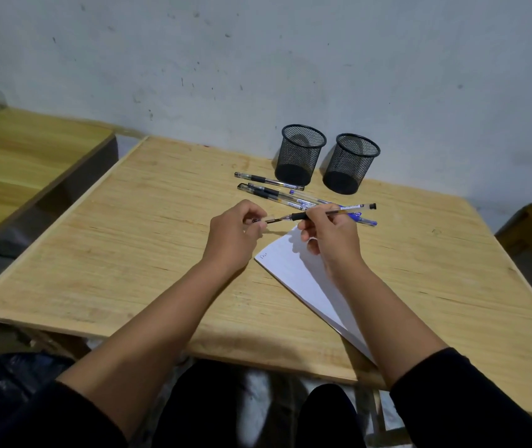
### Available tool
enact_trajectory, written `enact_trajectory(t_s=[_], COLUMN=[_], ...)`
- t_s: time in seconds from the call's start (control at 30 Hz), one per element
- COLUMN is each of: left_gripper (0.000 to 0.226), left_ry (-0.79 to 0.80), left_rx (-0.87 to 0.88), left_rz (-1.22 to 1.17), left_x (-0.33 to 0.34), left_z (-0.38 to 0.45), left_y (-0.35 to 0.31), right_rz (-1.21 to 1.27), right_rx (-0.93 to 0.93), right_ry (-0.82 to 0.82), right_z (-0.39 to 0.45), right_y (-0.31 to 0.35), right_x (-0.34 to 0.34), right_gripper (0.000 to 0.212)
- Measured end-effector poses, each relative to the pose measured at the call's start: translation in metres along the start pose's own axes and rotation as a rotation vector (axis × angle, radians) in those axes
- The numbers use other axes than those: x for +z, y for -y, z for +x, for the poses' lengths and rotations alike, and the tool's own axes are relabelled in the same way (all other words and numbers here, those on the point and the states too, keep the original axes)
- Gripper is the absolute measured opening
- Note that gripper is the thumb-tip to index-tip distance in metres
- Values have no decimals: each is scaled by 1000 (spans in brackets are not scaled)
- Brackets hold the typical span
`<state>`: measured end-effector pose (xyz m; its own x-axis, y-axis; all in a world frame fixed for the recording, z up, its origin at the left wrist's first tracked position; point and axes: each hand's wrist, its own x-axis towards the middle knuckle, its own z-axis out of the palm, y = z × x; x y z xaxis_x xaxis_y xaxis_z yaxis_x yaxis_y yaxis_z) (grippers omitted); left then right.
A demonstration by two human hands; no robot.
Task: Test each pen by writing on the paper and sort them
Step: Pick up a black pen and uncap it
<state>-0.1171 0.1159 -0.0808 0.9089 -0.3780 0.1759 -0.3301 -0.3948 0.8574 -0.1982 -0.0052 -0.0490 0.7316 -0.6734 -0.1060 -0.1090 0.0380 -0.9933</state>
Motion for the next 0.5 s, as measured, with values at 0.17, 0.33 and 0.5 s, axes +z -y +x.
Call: enact_trajectory(t_s=[0.17, 0.33, 0.5], left_gripper=[12, 10, 15], left_ry=[16, 47, 24], left_rx=[21, 53, 76], left_rz=[-84, -128, -166], left_x=[-6, -7, -5], left_z=[-5, -8, -11], left_y=[-13, -16, -19], right_rz=[41, 75, 105], right_rx=[15, 3, -62], right_ry=[46, 115, 188], right_z=[0, 3, 3], right_y=[3, 5, 8], right_x=[2, 0, 0], right_gripper=[15, 13, 15])
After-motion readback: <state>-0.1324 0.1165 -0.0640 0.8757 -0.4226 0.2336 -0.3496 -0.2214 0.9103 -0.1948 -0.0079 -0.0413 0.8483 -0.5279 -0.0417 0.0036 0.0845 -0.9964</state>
